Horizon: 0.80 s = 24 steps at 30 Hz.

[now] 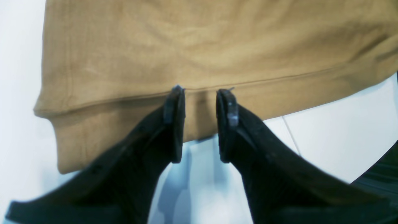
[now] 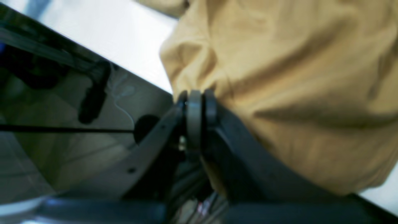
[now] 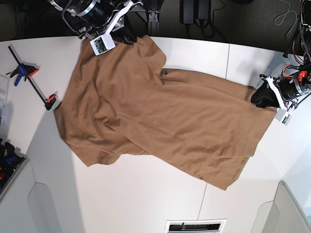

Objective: Layout the t-shirt on the table in an organized manner, then fold the t-shirt properly
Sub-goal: 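Lower the right gripper along the shirt side and regrasp the hem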

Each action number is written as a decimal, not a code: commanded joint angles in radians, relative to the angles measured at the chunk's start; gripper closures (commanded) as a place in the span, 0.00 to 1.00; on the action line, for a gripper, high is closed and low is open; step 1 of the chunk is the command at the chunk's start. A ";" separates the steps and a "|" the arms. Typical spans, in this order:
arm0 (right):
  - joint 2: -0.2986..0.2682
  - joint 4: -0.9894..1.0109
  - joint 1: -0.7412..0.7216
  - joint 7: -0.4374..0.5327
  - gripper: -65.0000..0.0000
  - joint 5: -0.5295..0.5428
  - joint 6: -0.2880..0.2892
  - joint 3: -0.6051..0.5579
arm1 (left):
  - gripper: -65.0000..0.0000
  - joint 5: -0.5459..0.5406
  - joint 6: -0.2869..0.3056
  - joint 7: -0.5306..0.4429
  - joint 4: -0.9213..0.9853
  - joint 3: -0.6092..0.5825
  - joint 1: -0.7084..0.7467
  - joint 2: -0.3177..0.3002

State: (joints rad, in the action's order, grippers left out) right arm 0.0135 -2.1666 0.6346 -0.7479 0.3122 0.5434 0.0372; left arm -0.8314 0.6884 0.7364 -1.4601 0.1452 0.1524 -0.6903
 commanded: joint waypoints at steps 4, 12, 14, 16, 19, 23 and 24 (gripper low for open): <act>-0.037 -0.020 0.008 0.015 0.36 0.029 0.013 0.000 | 0.73 -0.018 0.010 -0.017 -0.014 0.011 -0.011 -0.022; -0.063 -0.040 -0.020 0.132 0.32 0.003 -0.042 0.050 | 0.73 -0.018 0.010 -0.018 -0.014 0.011 -0.011 -0.022; -0.063 -0.039 -0.063 0.146 0.32 -0.046 -0.116 0.091 | 0.73 -0.027 0.010 -0.030 -0.014 0.011 -0.012 -0.022; -0.063 -0.033 -0.116 0.146 0.33 -0.091 -0.156 0.134 | 0.73 -0.026 0.010 -0.045 -0.014 0.011 -0.018 -0.022; -0.063 0.002 -0.193 0.149 0.59 -0.131 -0.167 0.179 | 0.73 -0.025 0.010 -0.051 -0.014 0.010 -0.041 -0.017; -0.063 0.105 -0.284 0.149 1.00 -0.132 -0.205 0.185 | 0.73 -0.024 0.010 -0.052 -0.014 0.010 -0.105 0.006; -0.063 0.137 -0.308 0.149 1.00 -0.133 -0.200 0.183 | 0.73 -0.015 0.010 -0.053 -0.013 0.010 -0.125 0.014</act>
State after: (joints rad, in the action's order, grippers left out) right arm -0.0444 -2.0094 0.3336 -0.6247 0.1730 0.3496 0.2184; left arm -0.8307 0.6903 0.7078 -1.4597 0.1455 0.0463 -0.6559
